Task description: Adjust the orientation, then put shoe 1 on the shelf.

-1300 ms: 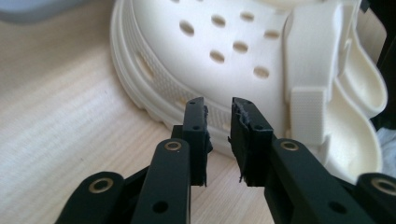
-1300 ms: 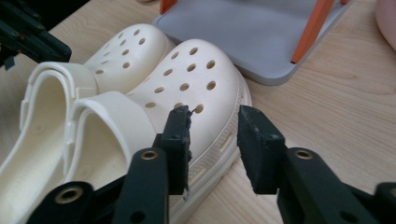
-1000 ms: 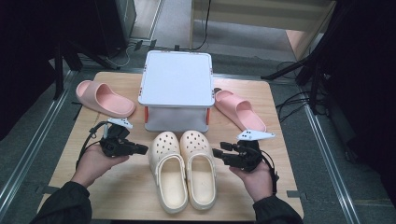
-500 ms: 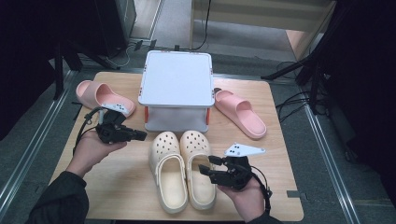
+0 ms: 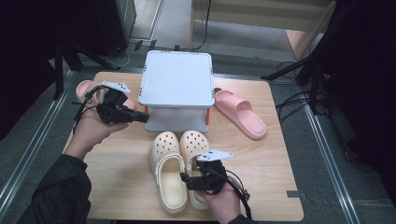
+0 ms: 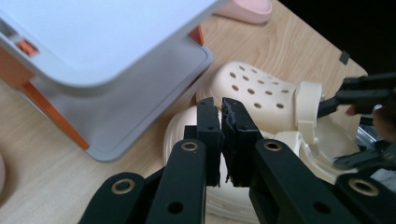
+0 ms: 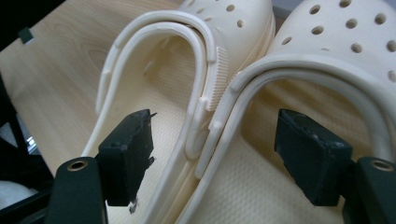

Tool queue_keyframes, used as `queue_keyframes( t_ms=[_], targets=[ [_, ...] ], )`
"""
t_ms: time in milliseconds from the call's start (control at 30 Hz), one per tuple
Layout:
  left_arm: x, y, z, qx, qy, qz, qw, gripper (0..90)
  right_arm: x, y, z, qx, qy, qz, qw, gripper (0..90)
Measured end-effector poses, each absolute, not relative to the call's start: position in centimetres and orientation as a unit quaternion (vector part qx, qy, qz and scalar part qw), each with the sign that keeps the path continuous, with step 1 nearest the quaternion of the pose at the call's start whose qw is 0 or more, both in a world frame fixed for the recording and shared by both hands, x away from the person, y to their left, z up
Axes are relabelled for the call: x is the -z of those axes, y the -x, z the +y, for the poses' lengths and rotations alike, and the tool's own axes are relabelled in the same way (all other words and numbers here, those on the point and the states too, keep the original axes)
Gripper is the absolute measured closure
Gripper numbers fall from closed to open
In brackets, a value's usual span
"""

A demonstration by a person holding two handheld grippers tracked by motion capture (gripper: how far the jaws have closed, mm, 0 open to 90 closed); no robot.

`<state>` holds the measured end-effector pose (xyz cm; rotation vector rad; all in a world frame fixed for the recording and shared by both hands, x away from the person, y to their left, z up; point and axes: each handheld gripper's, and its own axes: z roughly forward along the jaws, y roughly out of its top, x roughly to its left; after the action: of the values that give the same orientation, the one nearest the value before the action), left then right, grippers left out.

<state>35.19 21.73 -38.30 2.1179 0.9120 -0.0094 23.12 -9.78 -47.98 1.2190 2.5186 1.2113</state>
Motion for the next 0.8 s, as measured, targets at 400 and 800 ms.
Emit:
queue_keyframes(
  t_ms=[400, 800],
  targets=[
    [36.2, -38.6, 21.7, -0.037, -0.837, 0.379, 0.394, 84.5, 49.5, -24.5, -8.2, -0.387, -0.419, 0.820, 0.037, 33.5],
    [37.4, -40.5, 21.9, -0.054, -0.838, 0.376, 0.393, 84.3, 50.5, -25.2, -6.9, -0.381, -0.435, 0.814, 0.051, 44.6]
  ],
)
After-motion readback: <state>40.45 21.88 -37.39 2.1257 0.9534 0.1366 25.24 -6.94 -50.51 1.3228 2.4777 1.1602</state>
